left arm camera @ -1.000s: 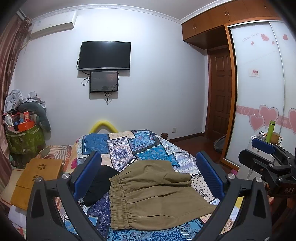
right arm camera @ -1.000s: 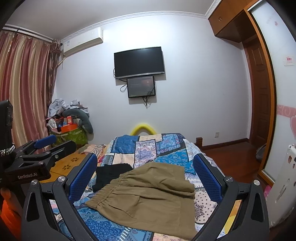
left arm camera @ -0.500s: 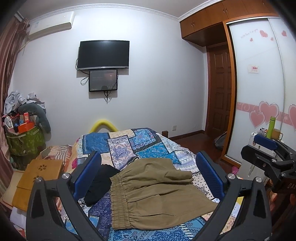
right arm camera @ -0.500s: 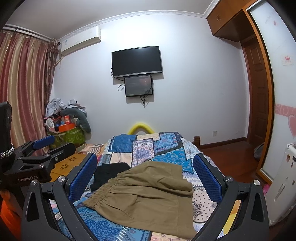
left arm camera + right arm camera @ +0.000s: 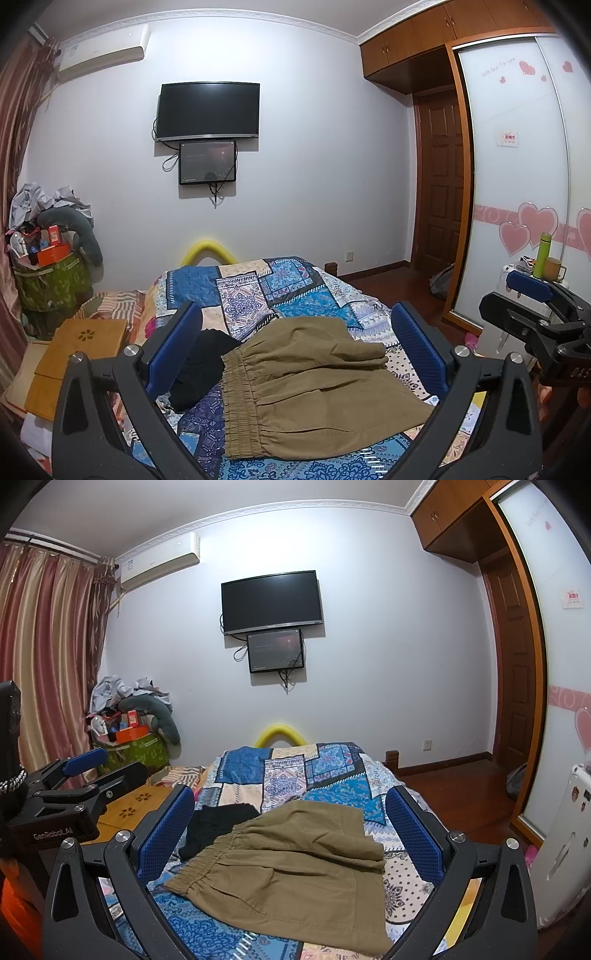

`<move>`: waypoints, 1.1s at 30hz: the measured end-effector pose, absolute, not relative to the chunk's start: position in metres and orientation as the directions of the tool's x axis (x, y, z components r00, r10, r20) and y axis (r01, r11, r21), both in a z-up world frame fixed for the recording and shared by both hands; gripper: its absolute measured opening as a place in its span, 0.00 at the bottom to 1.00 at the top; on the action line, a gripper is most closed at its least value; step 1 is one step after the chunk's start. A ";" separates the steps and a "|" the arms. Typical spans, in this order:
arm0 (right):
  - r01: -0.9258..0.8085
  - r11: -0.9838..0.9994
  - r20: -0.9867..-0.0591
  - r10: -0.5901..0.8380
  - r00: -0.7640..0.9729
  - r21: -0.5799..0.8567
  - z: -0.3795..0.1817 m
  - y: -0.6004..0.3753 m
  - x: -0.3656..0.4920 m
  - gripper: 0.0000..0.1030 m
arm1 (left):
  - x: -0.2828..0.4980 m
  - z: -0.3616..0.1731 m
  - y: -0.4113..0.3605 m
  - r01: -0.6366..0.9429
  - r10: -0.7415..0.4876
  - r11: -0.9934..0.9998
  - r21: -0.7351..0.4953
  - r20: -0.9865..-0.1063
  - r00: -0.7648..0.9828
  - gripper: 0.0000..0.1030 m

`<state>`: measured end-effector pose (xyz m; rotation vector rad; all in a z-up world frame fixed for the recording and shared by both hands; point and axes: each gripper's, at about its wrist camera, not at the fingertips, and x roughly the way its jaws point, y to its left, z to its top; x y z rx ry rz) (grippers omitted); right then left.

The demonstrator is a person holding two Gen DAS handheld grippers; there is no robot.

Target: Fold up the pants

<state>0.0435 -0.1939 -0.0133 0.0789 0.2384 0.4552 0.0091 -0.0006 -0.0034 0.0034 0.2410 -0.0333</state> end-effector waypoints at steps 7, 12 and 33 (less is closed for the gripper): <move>-0.424 0.897 -0.211 0.442 0.872 0.127 -0.013 -0.194 0.044 1.00 | 0.013 -0.002 0.000 0.034 -0.033 0.999 -0.001 -0.240 0.970 1.00; -0.424 0.897 -0.212 0.442 0.872 0.127 -0.013 -0.193 0.044 1.00 | 0.010 -0.005 0.001 0.032 -0.031 0.999 -0.001 -0.240 0.970 1.00; -0.395 0.906 -0.289 0.423 0.859 0.150 -0.042 -0.201 0.094 1.00 | 0.076 -0.043 0.014 0.024 -0.037 0.999 -0.038 -0.365 0.930 1.00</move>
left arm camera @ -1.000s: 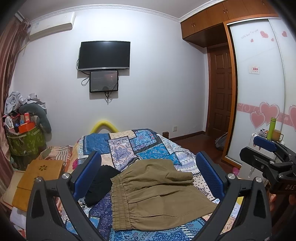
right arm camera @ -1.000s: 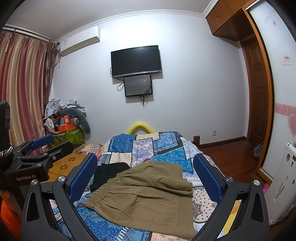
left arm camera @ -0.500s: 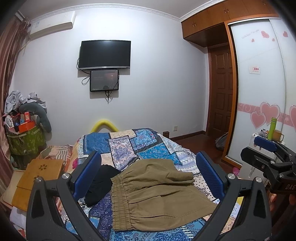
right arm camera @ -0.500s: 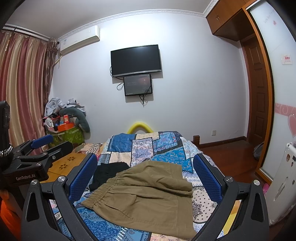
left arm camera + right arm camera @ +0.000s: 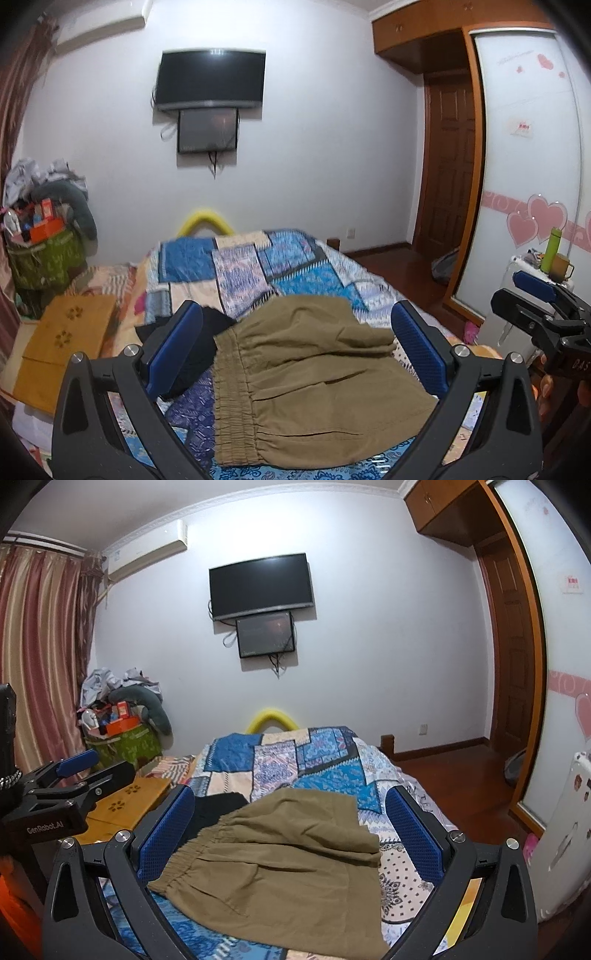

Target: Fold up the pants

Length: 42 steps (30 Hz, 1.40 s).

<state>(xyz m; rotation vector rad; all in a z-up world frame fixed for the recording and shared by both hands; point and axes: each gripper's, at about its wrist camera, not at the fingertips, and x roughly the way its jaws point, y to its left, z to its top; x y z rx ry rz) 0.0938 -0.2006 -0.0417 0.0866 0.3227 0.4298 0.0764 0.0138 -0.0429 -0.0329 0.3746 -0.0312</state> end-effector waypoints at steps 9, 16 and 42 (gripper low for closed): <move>-0.339 0.933 -0.466 0.354 0.811 0.121 -0.103 -0.216 0.162 1.00 | 0.179 -0.100 0.043 -0.022 -0.001 0.999 -0.032 -0.593 0.805 1.00; -0.328 0.931 -0.635 0.352 0.688 0.160 -0.159 -0.230 0.212 1.00 | 0.247 -0.158 0.071 -0.059 0.067 0.998 0.037 -0.745 0.664 1.00; -0.290 0.828 -0.773 0.555 0.307 0.479 -0.258 -0.247 0.279 0.38 | 0.271 -0.254 0.126 -0.029 -0.176 0.979 -0.200 -0.913 0.368 0.69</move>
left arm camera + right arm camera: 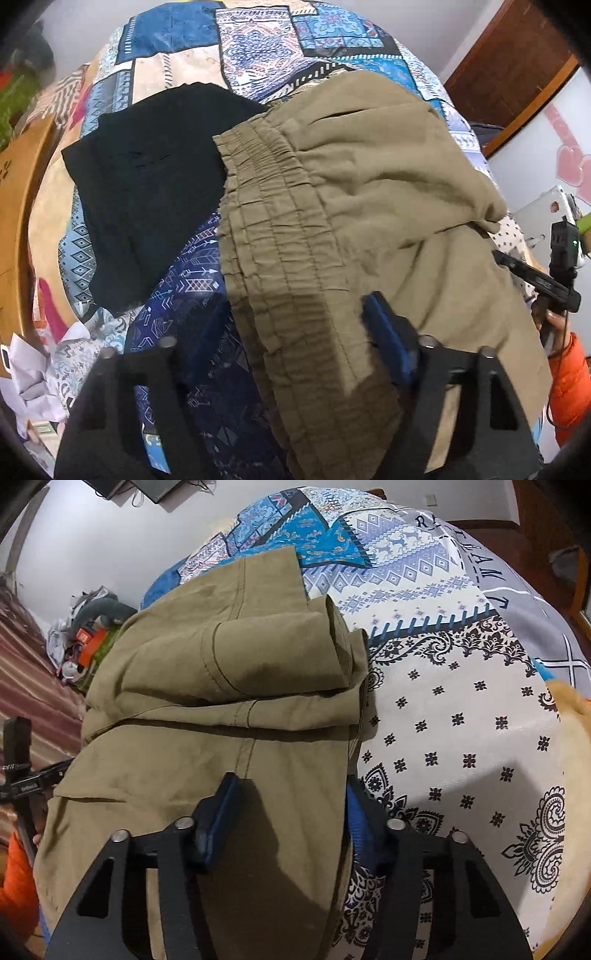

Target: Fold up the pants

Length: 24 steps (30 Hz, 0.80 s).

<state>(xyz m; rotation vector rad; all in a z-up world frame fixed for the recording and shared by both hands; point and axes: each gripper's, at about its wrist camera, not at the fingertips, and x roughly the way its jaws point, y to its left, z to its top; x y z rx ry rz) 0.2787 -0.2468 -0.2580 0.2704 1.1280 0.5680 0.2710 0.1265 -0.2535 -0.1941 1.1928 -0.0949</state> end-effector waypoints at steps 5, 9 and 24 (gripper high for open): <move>-0.296 0.873 -0.815 0.475 0.332 0.388 -0.254 -0.248 0.273 0.06 | 0.264 -0.244 0.115 -0.005 -0.075 0.997 -0.083 -0.913 0.400 0.61; -0.350 0.879 -0.825 0.445 0.349 0.326 -0.241 -0.243 0.254 0.04 | 0.260 -0.240 0.121 0.000 -0.016 1.000 -0.017 -0.911 0.411 0.56; -0.384 0.893 -0.851 0.380 0.363 0.235 -0.209 -0.230 0.238 0.11 | 0.248 -0.221 0.137 -0.022 -0.026 0.999 -0.040 -0.895 0.446 0.61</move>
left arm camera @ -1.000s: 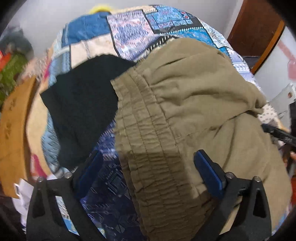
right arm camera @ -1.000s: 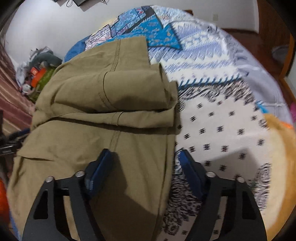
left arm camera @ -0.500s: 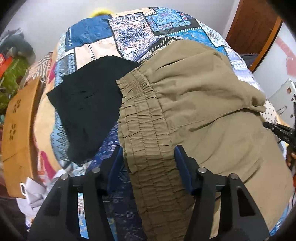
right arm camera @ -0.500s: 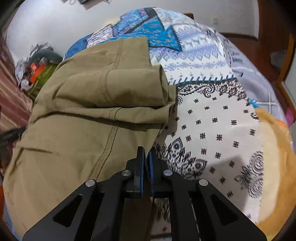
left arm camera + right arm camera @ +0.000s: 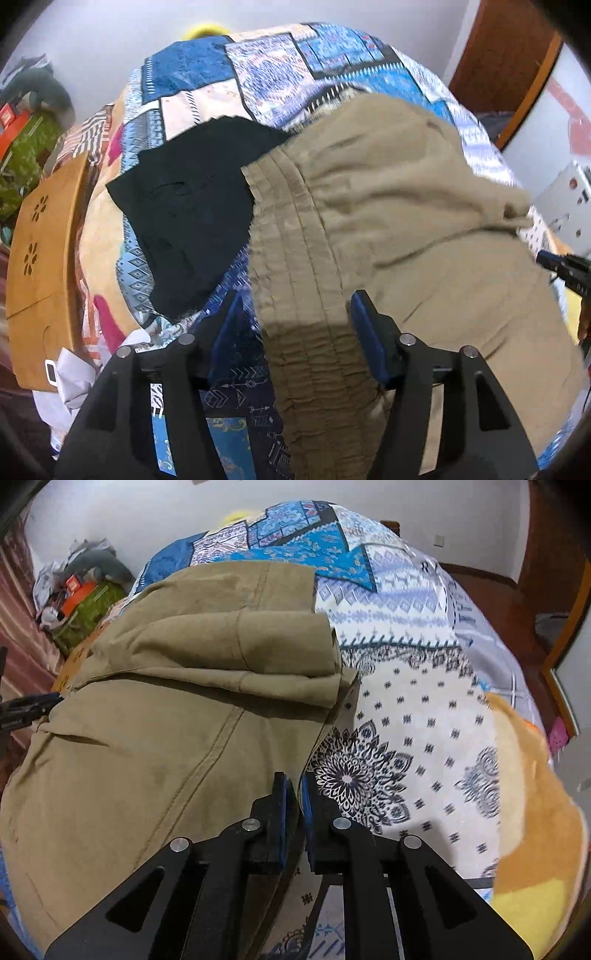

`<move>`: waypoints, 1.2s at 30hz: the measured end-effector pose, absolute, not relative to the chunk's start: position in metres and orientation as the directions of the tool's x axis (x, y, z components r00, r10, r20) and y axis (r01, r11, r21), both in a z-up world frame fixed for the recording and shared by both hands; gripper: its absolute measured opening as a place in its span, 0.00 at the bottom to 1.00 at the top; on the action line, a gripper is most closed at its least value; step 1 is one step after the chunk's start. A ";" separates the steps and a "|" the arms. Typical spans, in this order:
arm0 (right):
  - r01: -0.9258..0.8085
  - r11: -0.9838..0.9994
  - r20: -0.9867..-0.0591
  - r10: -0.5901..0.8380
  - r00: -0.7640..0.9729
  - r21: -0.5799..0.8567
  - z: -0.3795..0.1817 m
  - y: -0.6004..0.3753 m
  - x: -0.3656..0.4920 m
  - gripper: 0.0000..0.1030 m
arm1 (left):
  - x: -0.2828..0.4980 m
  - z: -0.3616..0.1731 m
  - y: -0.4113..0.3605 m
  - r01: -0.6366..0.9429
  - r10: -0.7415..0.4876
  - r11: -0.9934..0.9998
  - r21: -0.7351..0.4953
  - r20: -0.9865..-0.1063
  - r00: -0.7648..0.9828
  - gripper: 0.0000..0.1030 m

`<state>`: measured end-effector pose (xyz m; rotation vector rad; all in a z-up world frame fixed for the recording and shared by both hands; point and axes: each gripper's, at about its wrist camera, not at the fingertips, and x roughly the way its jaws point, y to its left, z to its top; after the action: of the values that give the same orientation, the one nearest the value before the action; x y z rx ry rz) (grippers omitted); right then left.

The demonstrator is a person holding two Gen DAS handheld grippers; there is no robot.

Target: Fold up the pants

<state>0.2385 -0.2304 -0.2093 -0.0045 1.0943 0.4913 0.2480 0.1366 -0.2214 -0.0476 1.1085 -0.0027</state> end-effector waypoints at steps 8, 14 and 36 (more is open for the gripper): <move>-0.374 0.902 -0.799 0.383 0.463 0.216 -0.189 -0.230 0.267 0.55 | 0.280 -0.217 0.149 -0.066 -0.038 0.995 -0.076 -0.894 0.447 0.71; -0.337 0.895 -0.781 0.427 0.456 0.292 -0.199 -0.228 0.301 0.55 | 0.308 -0.229 0.156 -0.101 -0.060 0.988 -0.115 -0.898 0.436 0.76; -0.393 0.912 -0.848 0.297 0.440 0.116 -0.236 -0.201 0.330 0.01 | 0.318 -0.269 0.152 -0.118 0.039 0.993 -0.009 -0.916 0.399 0.57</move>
<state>0.3304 -0.2007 -0.2364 -0.1039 1.0301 0.4294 0.3179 0.1525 -0.2690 -0.0769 1.1564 0.0999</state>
